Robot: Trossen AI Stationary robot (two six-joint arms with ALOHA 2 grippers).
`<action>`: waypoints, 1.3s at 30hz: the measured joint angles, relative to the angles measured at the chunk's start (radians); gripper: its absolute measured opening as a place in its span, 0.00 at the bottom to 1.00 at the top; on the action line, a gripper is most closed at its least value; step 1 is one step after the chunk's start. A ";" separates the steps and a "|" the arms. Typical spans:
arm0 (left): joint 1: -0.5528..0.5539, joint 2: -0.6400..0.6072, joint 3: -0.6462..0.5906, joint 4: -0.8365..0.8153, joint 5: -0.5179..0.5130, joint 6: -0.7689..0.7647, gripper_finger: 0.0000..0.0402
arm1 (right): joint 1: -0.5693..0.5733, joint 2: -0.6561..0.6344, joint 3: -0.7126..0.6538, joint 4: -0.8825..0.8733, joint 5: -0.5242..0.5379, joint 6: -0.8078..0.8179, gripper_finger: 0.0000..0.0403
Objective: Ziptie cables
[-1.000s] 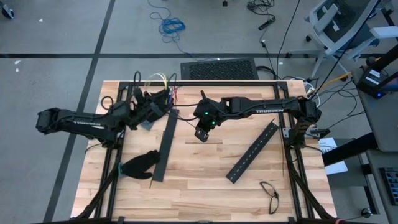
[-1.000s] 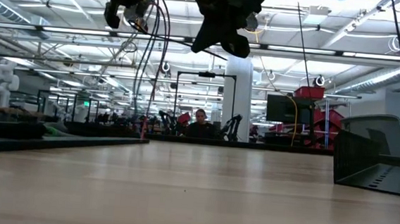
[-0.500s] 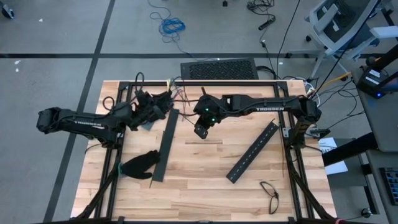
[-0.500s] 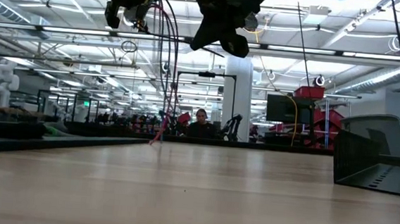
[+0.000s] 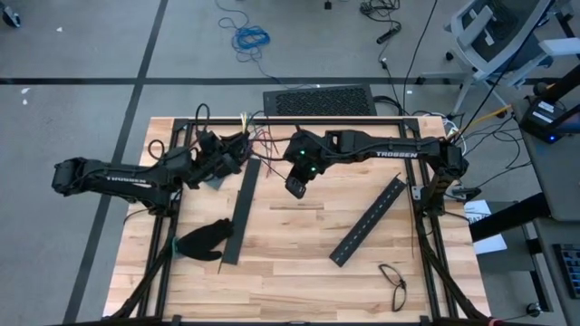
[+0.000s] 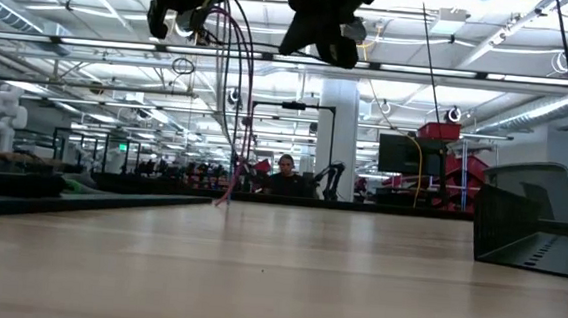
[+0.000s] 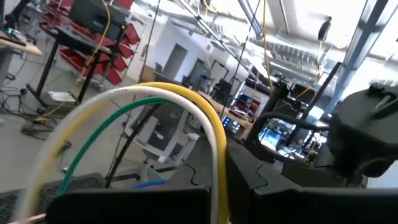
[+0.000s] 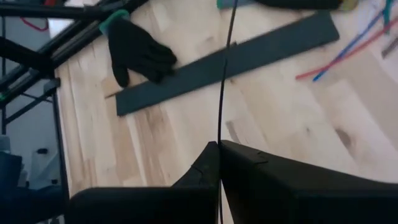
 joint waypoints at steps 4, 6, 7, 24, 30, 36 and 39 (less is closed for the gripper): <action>0.000 0.000 0.000 0.043 0.000 0.019 0.05 | 0.003 0.006 0.000 -0.047 0.001 -0.007 0.00; 0.000 -0.001 0.000 0.067 0.000 0.020 0.05 | 0.003 0.006 0.000 -0.044 0.000 -0.008 0.00; 0.000 -0.001 0.000 0.078 0.000 0.021 0.05 | 0.003 0.005 0.000 -0.039 0.000 -0.008 0.00; 0.000 -0.001 0.000 0.062 0.012 0.043 0.05 | 0.001 0.005 0.000 0.058 -0.033 0.028 0.00; 0.000 -0.001 0.000 0.017 0.021 0.043 0.05 | -0.001 0.003 0.000 0.063 -0.050 0.036 0.00; -0.002 0.000 0.000 -0.101 0.037 0.042 0.05 | 0.000 -0.002 0.003 0.061 -0.057 0.044 0.00; -0.002 0.000 0.000 -0.151 0.069 0.042 0.05 | 0.000 -0.002 0.022 0.047 -0.057 0.033 0.00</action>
